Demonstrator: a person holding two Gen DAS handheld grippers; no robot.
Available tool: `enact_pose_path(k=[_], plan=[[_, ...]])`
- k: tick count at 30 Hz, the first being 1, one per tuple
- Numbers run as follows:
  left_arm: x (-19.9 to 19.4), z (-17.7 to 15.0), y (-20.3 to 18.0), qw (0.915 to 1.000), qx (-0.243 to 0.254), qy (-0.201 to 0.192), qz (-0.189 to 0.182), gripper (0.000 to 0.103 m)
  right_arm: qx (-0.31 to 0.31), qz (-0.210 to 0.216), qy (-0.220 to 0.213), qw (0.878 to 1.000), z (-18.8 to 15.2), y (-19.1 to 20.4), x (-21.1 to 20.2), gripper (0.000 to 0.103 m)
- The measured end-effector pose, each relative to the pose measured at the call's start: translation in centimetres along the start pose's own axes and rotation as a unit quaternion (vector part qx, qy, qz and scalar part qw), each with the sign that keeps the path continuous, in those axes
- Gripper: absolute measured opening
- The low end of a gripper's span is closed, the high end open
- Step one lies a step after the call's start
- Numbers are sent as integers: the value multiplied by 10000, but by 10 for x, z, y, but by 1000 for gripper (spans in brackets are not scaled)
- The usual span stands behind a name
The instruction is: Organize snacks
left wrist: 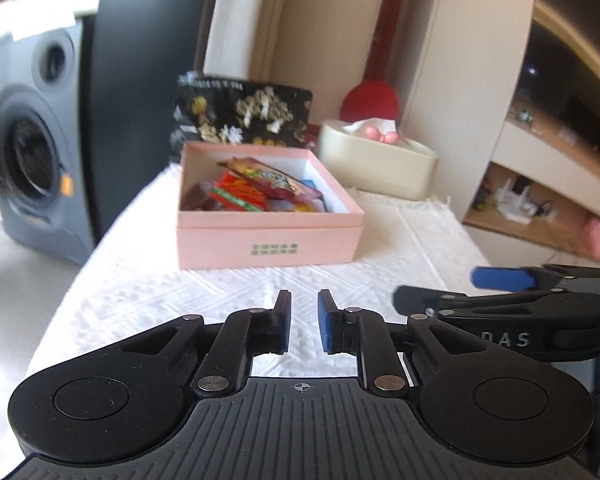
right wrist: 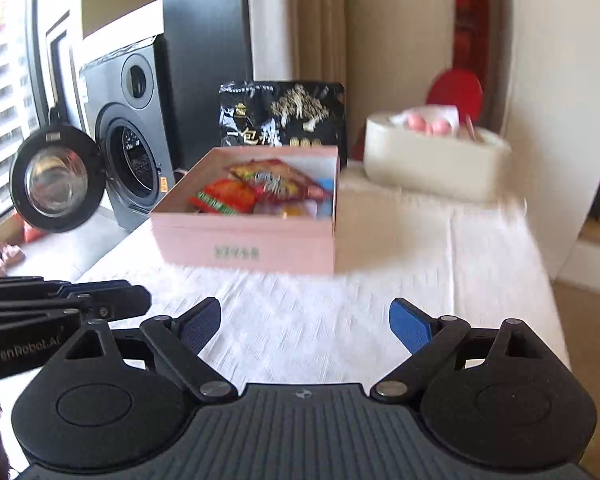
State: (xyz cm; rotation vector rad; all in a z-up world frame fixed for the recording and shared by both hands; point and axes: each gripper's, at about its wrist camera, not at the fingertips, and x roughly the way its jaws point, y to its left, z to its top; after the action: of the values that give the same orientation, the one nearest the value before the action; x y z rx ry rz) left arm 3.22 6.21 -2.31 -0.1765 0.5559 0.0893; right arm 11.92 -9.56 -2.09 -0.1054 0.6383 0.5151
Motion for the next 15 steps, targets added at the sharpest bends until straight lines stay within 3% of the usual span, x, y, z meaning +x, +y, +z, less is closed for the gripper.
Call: enact_pose_path(k=[3,15], plan=[[-11,-5,-17,9987,249,-59,438,19,99,22,74,9999,-12,-5,-11,92],[-18,-3,-31,9991,250,95,331,18,157,-70,52,9998,-12,-11,-19,92]])
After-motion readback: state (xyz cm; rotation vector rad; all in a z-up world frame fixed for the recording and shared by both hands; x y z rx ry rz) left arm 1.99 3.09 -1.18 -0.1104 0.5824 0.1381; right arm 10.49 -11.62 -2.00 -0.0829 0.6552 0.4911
